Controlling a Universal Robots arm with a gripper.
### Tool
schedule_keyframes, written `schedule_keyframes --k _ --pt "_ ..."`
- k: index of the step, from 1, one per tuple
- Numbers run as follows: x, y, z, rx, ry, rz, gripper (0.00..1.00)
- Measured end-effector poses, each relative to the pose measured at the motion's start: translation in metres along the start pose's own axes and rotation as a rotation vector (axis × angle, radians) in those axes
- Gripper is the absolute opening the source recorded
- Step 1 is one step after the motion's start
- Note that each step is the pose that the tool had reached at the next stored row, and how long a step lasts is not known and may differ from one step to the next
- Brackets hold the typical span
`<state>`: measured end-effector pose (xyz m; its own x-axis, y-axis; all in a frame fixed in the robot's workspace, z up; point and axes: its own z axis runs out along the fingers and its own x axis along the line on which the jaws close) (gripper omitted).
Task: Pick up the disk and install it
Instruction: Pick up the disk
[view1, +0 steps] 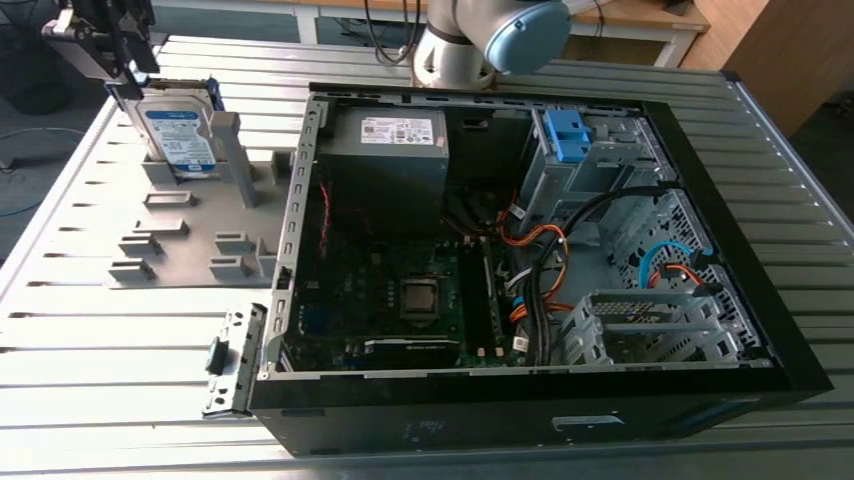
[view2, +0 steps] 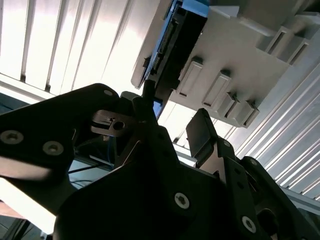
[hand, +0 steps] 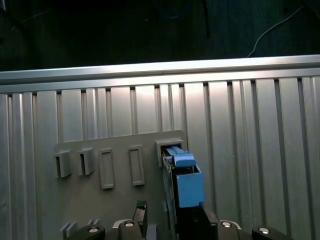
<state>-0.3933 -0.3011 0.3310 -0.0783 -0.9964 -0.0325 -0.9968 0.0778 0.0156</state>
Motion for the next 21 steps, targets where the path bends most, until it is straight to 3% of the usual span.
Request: schedule_keyframes --k 6,9,14,21 --pt "-0.0111 0.0069 0.0034 0.0000 -0.0007 0.000 0.53" --pt "-0.0131 0.0101 0.0068 0.0003 -0.0013 -0.007 0.53" --pt "-0.0140 0.0106 0.0123 -0.0010 -0.0002 -0.050 0.53" --pt "-0.0142 0.0078 0.0224 -0.0009 0.0179 -0.073 0.53"
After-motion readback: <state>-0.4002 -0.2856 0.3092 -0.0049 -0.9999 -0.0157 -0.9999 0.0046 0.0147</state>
